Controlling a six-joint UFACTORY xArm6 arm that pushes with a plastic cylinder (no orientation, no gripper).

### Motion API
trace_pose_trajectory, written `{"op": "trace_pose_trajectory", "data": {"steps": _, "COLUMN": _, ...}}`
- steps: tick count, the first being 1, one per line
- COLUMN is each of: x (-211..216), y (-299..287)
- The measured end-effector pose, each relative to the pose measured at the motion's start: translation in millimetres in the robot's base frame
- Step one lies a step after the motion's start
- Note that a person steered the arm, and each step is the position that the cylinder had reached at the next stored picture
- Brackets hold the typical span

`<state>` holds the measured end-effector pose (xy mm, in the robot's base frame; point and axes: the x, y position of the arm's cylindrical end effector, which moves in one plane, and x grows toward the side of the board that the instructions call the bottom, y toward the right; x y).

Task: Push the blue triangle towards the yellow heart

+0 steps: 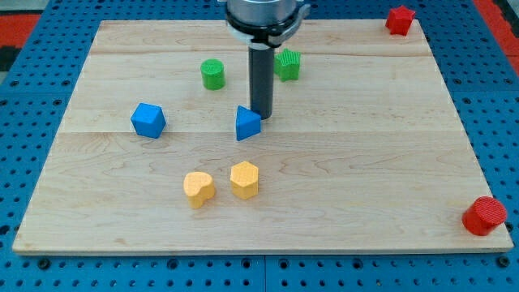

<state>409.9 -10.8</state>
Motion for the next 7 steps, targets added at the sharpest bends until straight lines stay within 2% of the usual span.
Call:
{"op": "trace_pose_trajectory", "data": {"steps": 1, "x": 2.8, "y": -37.3}}
{"op": "trace_pose_trajectory", "data": {"steps": 2, "x": 12.1, "y": -48.1}}
{"op": "trace_pose_trajectory", "data": {"steps": 4, "x": 12.6, "y": 32.2}}
{"op": "trace_pose_trajectory", "data": {"steps": 5, "x": 20.0, "y": 38.5}}
{"op": "trace_pose_trajectory", "data": {"steps": 7, "x": 24.3, "y": -12.5}}
